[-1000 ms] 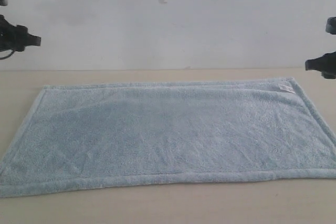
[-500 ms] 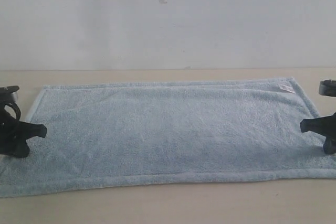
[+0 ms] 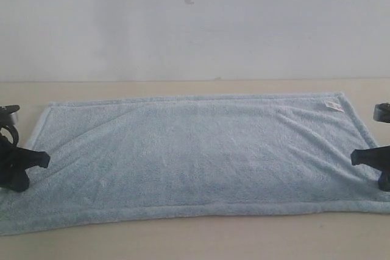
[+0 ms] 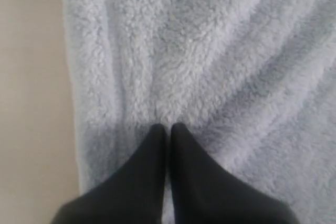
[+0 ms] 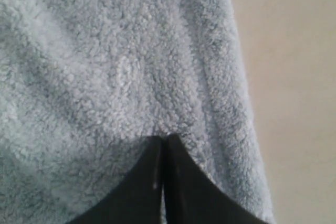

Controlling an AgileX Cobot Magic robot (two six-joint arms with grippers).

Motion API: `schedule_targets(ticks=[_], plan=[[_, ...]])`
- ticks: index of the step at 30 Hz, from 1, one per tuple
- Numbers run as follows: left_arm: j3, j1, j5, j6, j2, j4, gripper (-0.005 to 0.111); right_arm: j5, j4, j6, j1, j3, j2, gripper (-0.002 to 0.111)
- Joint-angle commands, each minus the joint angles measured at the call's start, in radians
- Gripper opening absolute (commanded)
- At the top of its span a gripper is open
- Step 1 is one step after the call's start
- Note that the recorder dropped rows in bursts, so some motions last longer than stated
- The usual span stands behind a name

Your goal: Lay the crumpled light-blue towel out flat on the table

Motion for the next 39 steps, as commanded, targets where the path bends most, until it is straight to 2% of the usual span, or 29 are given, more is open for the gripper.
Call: schedule_targets(ticks=[1,9,14,18,22,25,28,32,36,39], plan=[[0.004,-0.003,-0.008,0.004,-0.071,-0.013,0.004,0.061,-0.010,0.018,-0.002,0.031,-0.016,0.001],[0.004,-0.003,-0.121,0.047,-0.193,-0.141,0.004,-0.094,0.036,0.040,-0.002,0.031,-0.208,0.001],[0.060,-0.003,-0.187,0.227,-0.351,-0.392,0.004,-0.100,0.085,0.035,0.012,0.039,-0.394,0.001],[0.194,-0.003,-0.388,0.311,-0.579,-0.545,0.004,-0.253,0.085,-0.041,0.095,0.150,-0.621,0.001],[0.379,-0.003,-0.711,0.296,-0.845,-0.594,0.004,-0.441,0.085,-0.178,0.194,0.371,-0.856,0.001],[0.476,-0.003,-0.812,0.288,-1.021,-0.596,0.004,-0.515,0.085,-0.189,0.218,0.514,-1.015,0.001],[0.543,-0.003,-0.806,0.288,-1.159,-0.596,0.004,-0.586,0.089,-0.166,0.218,0.589,-1.138,0.001],[0.623,-0.003,-0.781,0.326,-1.344,-0.596,0.004,-0.463,0.089,-0.142,0.218,0.595,-1.343,0.001],[0.675,-0.003,-0.793,0.326,-1.474,-0.596,0.004,-0.372,0.083,-0.199,0.218,0.595,-1.509,0.001],[0.705,-0.003,-0.731,0.326,-1.544,-0.596,0.004,-0.284,0.083,-0.240,0.218,0.595,-1.570,0.001]])
